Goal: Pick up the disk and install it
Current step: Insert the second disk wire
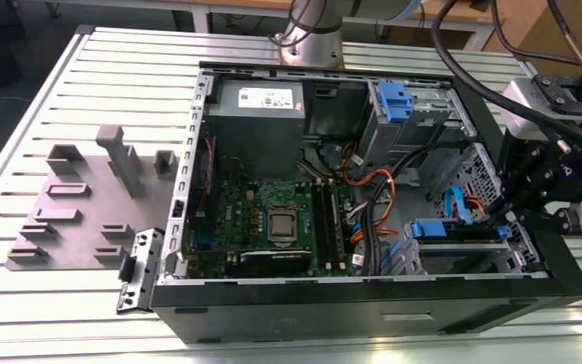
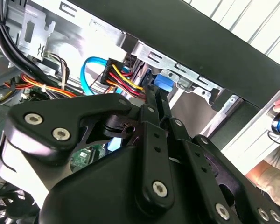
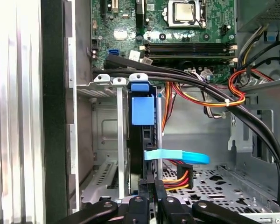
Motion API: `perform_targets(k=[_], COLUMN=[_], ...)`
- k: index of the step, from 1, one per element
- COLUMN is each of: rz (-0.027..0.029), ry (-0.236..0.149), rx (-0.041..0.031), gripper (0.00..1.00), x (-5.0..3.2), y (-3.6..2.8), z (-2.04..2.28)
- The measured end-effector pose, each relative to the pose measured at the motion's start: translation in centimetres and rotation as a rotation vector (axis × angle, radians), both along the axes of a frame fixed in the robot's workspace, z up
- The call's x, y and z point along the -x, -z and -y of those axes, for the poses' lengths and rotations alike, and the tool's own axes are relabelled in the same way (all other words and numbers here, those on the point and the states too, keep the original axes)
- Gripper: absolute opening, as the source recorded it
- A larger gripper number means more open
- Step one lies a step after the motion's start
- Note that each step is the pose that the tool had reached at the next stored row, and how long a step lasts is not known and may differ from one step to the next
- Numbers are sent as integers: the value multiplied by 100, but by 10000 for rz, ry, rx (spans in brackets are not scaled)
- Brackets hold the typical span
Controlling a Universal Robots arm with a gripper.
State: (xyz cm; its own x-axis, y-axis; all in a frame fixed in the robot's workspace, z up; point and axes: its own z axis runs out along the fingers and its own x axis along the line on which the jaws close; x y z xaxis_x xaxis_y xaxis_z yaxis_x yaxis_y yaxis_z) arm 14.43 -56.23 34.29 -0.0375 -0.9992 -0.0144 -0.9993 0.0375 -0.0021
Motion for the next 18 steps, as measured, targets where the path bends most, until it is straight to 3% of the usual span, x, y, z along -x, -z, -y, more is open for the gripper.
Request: perform_targets(k=[18], rz=[0], ry=[0], rx=[26], gripper=[17], x=[9], y=[43], z=[6])
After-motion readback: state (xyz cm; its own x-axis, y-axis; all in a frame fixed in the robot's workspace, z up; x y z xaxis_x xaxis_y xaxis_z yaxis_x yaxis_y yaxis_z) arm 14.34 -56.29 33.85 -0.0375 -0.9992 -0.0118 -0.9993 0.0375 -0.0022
